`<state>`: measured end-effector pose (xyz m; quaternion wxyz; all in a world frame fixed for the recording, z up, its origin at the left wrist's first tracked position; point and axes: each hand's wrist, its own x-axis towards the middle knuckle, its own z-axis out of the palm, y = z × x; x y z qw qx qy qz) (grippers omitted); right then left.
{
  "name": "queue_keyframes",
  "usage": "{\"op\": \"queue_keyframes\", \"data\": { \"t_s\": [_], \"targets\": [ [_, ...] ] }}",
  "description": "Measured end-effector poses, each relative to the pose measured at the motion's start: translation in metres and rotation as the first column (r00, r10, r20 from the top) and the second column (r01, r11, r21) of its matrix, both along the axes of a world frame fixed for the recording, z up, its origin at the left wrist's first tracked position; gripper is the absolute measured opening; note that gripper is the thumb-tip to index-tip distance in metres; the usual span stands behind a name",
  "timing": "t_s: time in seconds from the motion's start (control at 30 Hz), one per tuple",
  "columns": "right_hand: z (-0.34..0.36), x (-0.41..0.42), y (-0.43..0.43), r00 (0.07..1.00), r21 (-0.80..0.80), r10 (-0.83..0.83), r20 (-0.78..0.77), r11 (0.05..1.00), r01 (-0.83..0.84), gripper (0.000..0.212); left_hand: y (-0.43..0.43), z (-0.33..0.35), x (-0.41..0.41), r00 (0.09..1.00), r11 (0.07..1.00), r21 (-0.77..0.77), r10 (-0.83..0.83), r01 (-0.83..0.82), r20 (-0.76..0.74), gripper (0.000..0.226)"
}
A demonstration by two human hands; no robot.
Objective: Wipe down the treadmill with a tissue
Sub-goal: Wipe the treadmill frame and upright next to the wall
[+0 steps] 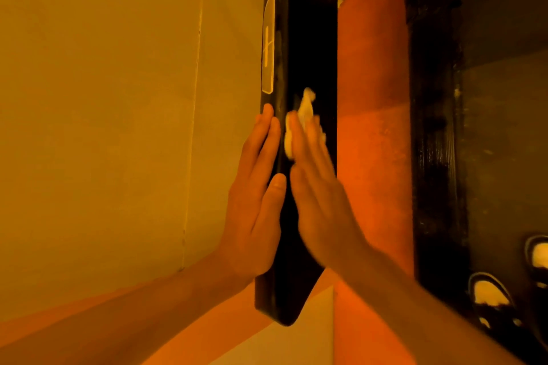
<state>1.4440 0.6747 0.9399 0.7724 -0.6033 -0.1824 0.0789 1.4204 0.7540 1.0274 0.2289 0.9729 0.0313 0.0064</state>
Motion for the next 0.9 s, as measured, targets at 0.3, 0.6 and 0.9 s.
{"op": "queue_keyframes", "data": {
  "t_s": [0.3,0.6,0.9],
  "targets": [
    [0.003,0.024,0.01,0.993,-0.084,-0.012,-0.117,0.996,0.002,0.055,0.002,-0.001,-0.001,1.0,0.998,0.066,-0.019,0.019,-0.007,0.057],
    [-0.011,-0.035,0.006,0.987,-0.077,-0.025,-0.161,0.997,0.013,0.053,0.002,-0.001,0.001,1.0,0.999,0.045,-0.031,0.031,0.0,0.058],
    [-0.016,0.133,0.038,0.981,-0.194,-0.094,-0.167,0.979,0.06,0.055,0.005,-0.001,0.002,0.999,0.998,0.046,-0.038,0.038,-0.01,0.059]
  ]
}}
